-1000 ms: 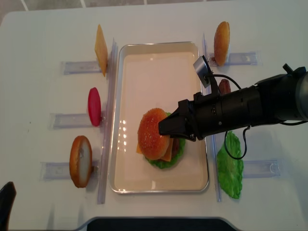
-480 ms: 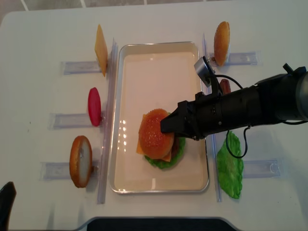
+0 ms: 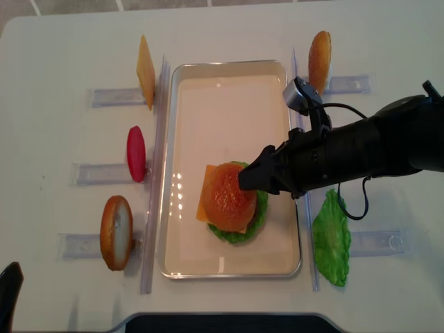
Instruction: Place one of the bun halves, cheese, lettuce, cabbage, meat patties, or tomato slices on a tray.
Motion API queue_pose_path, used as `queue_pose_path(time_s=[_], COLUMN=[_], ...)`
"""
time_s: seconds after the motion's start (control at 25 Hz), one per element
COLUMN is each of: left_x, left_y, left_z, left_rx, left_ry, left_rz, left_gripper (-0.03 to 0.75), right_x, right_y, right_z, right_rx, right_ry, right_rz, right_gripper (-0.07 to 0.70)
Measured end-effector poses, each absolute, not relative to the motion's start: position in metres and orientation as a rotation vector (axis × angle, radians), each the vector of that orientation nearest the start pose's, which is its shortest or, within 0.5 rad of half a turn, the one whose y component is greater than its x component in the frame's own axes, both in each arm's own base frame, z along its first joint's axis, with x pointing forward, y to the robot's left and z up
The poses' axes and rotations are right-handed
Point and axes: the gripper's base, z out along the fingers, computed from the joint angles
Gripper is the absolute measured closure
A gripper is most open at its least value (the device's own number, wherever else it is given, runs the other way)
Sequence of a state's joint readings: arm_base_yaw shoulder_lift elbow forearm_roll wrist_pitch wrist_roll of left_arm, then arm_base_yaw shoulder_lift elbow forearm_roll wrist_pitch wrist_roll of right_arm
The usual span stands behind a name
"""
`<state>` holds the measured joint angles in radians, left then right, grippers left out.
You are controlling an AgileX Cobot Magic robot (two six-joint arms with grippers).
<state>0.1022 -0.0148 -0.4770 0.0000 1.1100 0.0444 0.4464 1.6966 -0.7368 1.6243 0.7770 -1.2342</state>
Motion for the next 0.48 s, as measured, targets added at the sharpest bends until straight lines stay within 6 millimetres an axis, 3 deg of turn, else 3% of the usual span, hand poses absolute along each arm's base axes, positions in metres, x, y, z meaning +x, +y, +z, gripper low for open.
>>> queue_pose_path(time_s=[0.48], left_x=[-0.007], left_y=[-0.001], left_z=[0.267], left_rx=[-0.061], left_ry=[2.102], left_rz=[0.088], left_gripper=[0.073], right_x=[0.224], right_y=[0.165], right_z=[0.222], right_rx=[-0.633], right_ry=[2.346], right_rz=[1.015], right_gripper=[0.178])
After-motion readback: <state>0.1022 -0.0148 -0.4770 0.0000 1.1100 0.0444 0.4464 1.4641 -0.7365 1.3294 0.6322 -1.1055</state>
